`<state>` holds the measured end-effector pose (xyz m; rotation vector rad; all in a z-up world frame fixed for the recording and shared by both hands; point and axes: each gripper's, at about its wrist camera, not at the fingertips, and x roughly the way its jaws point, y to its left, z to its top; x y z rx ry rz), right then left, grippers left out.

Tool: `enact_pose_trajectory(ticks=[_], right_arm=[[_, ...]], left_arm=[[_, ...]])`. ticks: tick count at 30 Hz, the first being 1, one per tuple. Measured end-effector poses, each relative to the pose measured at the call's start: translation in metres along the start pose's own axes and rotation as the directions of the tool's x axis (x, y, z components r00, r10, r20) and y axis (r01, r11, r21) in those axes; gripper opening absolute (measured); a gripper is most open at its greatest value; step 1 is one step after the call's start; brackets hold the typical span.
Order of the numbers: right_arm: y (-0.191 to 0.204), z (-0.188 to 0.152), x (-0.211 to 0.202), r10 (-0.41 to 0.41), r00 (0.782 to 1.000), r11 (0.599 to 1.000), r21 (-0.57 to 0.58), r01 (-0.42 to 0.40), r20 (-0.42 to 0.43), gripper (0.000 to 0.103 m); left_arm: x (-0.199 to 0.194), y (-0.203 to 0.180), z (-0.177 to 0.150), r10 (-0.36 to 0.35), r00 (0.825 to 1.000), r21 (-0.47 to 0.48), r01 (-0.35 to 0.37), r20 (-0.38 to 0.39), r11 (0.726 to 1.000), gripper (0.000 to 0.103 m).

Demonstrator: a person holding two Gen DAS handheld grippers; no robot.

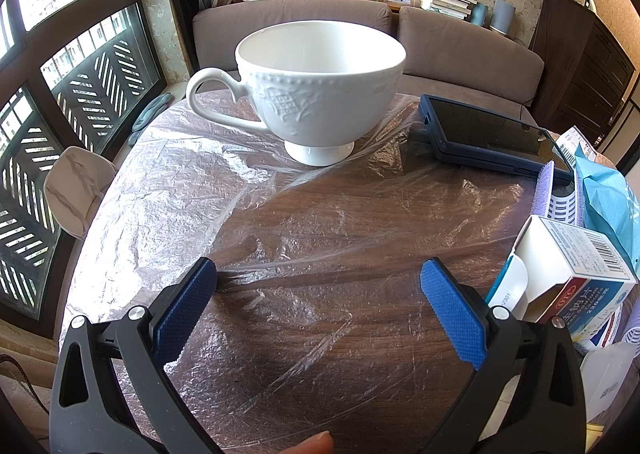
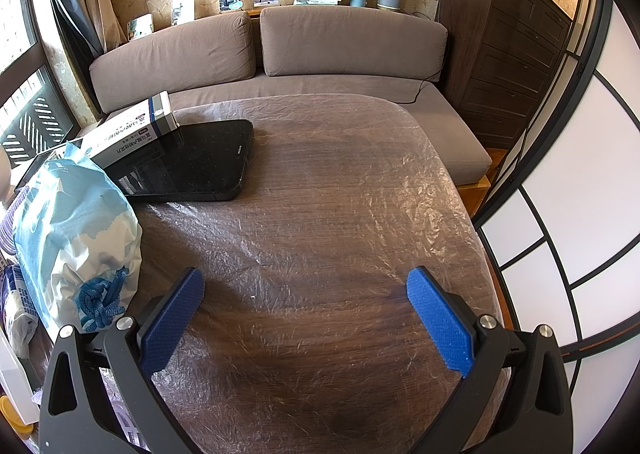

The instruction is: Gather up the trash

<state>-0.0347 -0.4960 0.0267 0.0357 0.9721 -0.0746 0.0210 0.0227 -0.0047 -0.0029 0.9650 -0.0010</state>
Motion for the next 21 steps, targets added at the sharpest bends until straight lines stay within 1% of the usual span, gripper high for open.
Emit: enact_pose_trajectory(ticks=[21], right_arm=[[0.0000, 0.0003, -0.0001, 0.000, 1.000, 1.000, 0.000, 0.000, -0.001, 0.099]], left_arm=[[0.0010, 0.0026, 0.0006, 0.003, 1.000, -0.003, -0.003, 0.000, 1.000, 0.102]])
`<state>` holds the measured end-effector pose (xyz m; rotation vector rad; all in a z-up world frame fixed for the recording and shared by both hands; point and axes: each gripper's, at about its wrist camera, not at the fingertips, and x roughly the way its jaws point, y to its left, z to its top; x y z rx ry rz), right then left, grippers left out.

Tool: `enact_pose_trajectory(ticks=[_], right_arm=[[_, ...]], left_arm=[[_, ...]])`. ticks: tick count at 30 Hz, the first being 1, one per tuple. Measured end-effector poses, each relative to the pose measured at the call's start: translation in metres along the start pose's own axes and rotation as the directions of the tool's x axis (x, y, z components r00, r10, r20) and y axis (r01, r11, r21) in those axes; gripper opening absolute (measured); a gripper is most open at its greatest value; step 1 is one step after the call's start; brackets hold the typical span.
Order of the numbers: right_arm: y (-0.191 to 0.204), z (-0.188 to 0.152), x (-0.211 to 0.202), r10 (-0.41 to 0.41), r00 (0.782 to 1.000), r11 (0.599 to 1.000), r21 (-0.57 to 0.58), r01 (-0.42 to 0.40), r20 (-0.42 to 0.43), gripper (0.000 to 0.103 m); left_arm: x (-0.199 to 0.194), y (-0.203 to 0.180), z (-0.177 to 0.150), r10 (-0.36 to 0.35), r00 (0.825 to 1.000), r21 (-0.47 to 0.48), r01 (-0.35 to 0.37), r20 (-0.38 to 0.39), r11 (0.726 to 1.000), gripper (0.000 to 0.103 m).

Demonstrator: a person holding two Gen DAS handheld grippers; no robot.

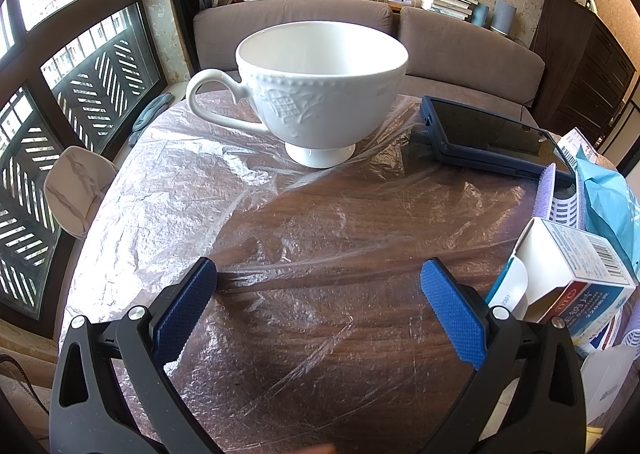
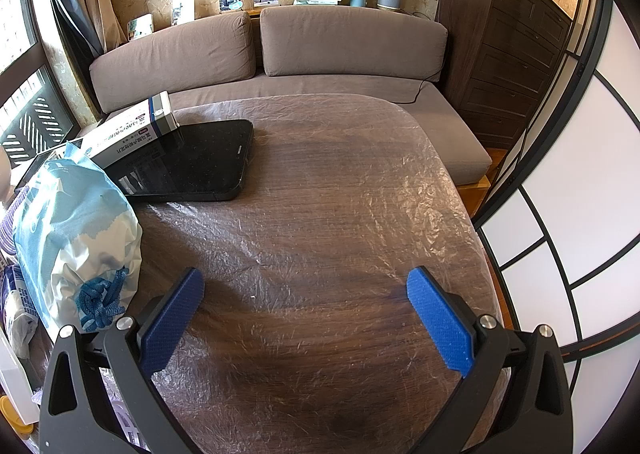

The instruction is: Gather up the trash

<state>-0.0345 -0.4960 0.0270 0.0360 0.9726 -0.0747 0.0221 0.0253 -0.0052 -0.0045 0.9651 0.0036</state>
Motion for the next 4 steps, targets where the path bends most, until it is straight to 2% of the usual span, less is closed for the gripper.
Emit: enact_pose_trajectory(ticks=[4], right_arm=[[-0.0002, 0.0001, 0.0000, 0.000, 1.000, 1.000, 0.000, 0.000, 0.000, 0.099]], left_arm=[[0.0000, 0.0000, 0.0000, 0.000, 1.000, 0.000, 0.000, 0.000, 1.000, 0.102]])
